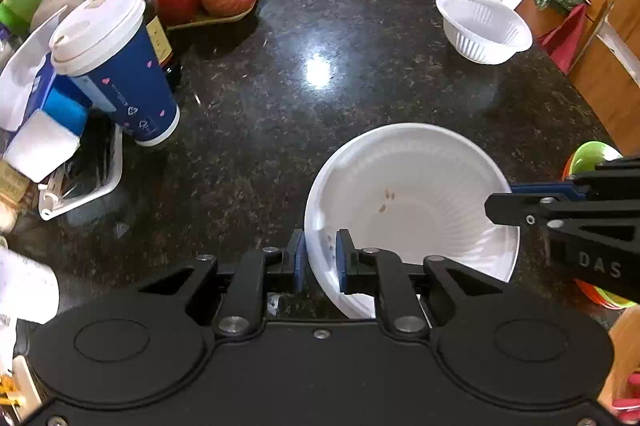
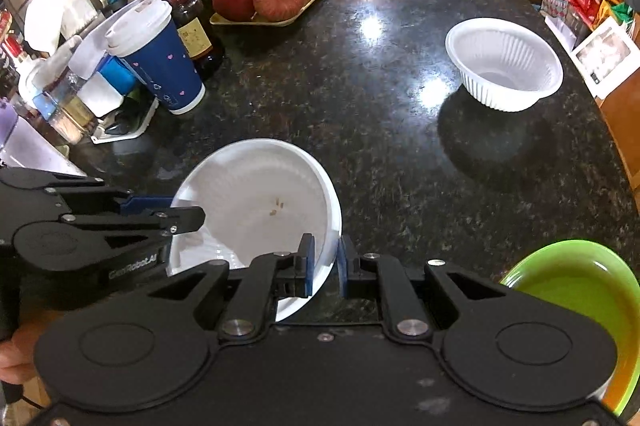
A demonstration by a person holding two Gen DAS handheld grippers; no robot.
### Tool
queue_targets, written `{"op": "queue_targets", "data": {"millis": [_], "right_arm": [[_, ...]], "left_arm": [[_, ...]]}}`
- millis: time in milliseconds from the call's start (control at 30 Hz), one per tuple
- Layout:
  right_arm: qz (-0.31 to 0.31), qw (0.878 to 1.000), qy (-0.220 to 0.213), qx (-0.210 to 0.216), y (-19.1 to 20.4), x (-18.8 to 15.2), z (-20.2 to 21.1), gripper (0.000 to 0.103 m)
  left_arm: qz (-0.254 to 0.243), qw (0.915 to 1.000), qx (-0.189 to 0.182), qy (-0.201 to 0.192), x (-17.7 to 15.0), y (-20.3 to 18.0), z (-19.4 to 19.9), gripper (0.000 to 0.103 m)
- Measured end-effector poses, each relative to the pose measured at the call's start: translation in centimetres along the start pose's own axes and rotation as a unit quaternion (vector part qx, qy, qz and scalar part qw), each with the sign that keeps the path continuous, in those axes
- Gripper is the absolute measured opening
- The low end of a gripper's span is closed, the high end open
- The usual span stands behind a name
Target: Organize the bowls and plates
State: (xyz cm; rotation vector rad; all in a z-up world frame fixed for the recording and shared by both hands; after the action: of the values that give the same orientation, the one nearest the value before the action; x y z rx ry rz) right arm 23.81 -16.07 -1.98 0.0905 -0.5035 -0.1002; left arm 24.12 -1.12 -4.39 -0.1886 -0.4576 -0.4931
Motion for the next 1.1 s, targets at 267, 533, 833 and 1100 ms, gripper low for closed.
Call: {"op": "queue_targets", "data": {"millis": [267,533,833,1100], "right_arm": [[-0.001,1.000,0.010,0.005,-0.2,0.0,-0.6,0.019],[0.000,1.000,-0.002,0.009,-0.2,0.5,-0.3,0.026],[0.001,1.000,-0.012,0.015,-0.3,0.9,-0.2,0.031],[-0.001,1.000,-0.018,0.019,-0.5,1.2,0.1,0.031]], "left_arm": [[-0.003,0.9998,-0.013,-0.013,0.2,0.2,0.0,0.029],[0.000,0.9996,-0.023,-0.016,0.3,0.2,0.1,0.029],[0.003,0.9993,-0.023,-0.029,0.9,0.2,0.6,0.029],[0.009,0.9991,-0.022,-0.034,1.3,0.4,0.9,0.029]]}}
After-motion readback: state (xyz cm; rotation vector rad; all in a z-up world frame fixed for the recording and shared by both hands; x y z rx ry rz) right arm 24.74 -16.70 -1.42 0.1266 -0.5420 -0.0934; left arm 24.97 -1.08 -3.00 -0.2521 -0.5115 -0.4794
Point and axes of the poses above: each gripper's, at about its wrist camera, not at the fingertips, and z roughly against the way its jaws point, y to its left, x to its top, the point moved 7 cm from there along -z, roughly the way its jaws point, and after that the axes turned 5 degrees about -x, right-handed, at the moved point
